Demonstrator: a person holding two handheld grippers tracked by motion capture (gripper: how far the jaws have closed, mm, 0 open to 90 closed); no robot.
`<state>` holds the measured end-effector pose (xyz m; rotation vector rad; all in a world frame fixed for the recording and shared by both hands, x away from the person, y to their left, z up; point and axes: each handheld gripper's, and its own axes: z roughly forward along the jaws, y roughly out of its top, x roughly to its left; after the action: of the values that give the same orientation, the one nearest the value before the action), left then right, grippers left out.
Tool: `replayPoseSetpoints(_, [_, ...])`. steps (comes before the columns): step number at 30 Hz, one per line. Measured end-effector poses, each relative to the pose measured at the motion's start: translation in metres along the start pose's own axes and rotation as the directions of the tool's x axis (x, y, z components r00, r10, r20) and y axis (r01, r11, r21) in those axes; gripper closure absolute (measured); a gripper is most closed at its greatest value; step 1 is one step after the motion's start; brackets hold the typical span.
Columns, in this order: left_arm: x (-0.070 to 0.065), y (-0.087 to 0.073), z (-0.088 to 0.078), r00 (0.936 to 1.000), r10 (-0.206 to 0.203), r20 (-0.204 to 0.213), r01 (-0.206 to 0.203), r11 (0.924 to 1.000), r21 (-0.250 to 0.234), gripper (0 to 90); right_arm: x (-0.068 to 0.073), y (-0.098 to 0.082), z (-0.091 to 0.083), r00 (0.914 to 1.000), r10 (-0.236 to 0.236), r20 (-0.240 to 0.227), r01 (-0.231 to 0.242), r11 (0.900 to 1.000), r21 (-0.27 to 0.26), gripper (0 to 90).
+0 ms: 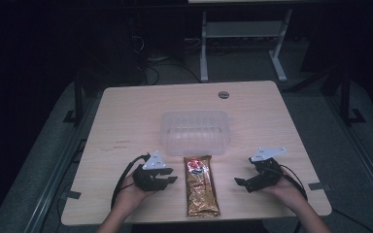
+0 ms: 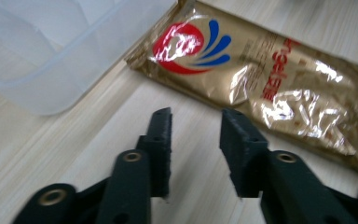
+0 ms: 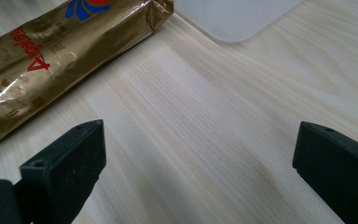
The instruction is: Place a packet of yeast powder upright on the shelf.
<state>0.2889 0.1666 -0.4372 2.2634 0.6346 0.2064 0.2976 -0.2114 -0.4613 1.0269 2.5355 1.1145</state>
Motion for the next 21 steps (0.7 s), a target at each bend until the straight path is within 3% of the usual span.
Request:
replayPoseSetpoints(6, [-0.001, 0.016, 0.006, 0.9998, 0.005, 0.017, -0.005, 0.9999, 0.010, 81.3, 0.000, 0.000, -0.002, 1.0000, -0.002, -0.001, 0.002, 1.000, -0.005, 2.2])
replayPoseSetpoints(9, [-0.003, 0.032, 0.014, 0.9989, 0.026, 0.038, -0.026, 0.9996, 0.009, 89.4, 0.001, 0.000, -0.005, 1.0000, 0.002, 0.005, -0.001, 1.000, -0.015, 2.2])
replayPoseSetpoints(21, [-0.008, 0.072, 0.051, 0.9912, 0.106, 0.079, -0.107, 0.9941, 0.014, 89.7, -0.003, -0.001, -0.007, 0.9999, 0.004, 0.013, -0.004, 1.000, -0.019, 2.2])
